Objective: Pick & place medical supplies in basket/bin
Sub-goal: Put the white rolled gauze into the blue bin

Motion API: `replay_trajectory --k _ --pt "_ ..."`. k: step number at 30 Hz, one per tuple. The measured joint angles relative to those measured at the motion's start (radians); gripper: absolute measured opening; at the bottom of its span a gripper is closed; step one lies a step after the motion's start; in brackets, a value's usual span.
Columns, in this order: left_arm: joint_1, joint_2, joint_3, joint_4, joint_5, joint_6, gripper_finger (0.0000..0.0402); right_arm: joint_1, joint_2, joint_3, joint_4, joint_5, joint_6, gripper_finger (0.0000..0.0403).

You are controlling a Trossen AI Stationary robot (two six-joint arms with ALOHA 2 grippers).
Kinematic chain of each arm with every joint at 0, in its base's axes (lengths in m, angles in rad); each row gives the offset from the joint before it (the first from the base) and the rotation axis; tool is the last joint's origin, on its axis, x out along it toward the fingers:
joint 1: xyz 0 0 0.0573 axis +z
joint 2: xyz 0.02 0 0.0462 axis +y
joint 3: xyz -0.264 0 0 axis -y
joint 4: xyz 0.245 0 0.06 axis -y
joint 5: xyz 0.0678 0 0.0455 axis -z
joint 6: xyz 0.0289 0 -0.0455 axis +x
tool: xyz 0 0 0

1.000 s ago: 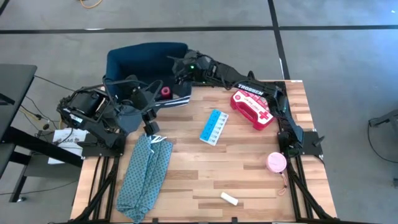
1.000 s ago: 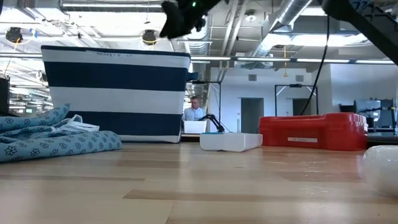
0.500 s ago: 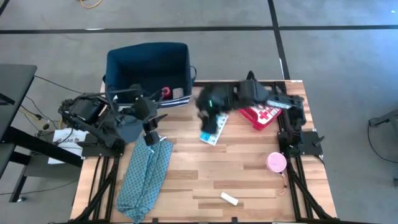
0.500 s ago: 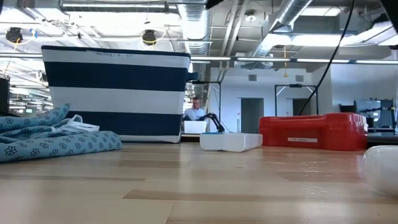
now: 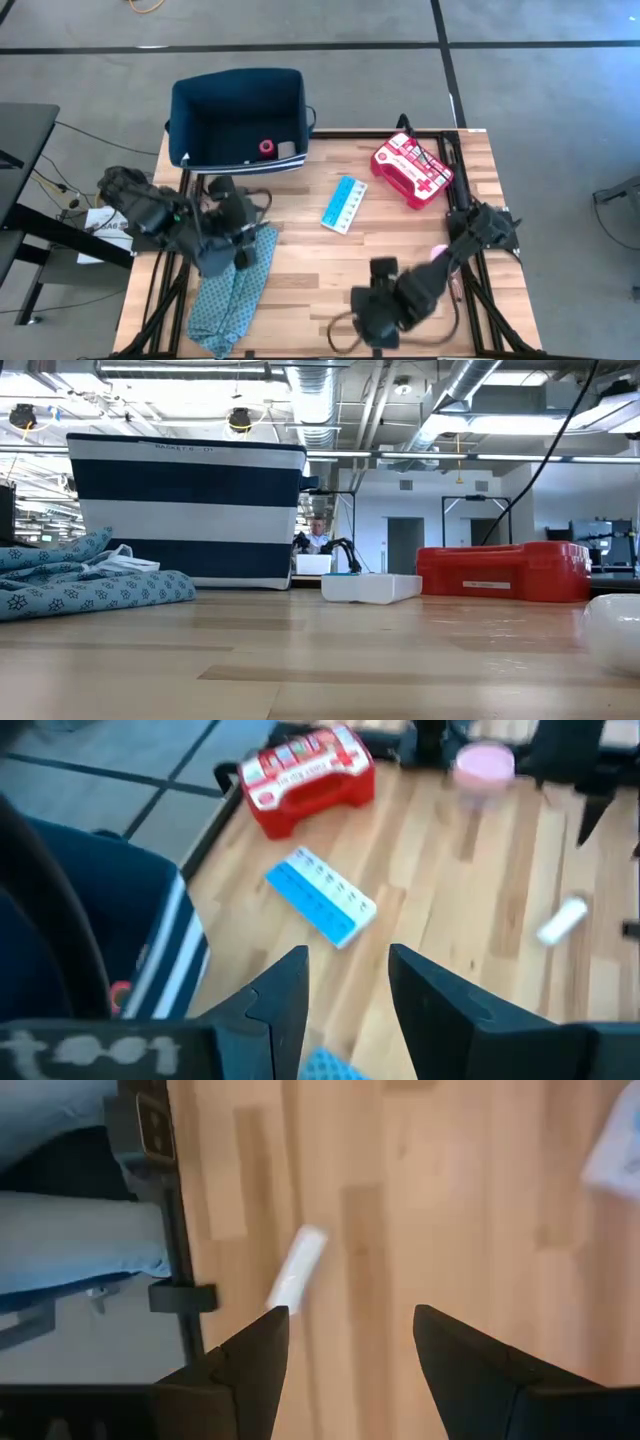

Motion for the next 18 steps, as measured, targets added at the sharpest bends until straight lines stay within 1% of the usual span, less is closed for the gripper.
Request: replay_trajectory --k 4,8,12,18 --pt "-0.064 0.001 -0.066 0.003 -0.014 -0.076 0.0130 0.053 0.047 -0.039 0.018 0.045 0.111 0.0212" --pt "-0.118 0.001 -0.126 0.045 -0.019 -0.091 0.0130 0.028 0.116 -0.065 0.003 0.044 0.174 0.0218" --pt "-0.168 0.000 -0.156 0.038 -0.032 -0.092 0.0130 -0.015 0.183 -0.063 0.005 -0.014 0.214 0.0221" --pt "-0.224 0.001 -0.178 -0.004 -0.049 -0.088 0.0130 -0.062 0.265 -0.063 0.018 -0.139 0.252 0.0221"
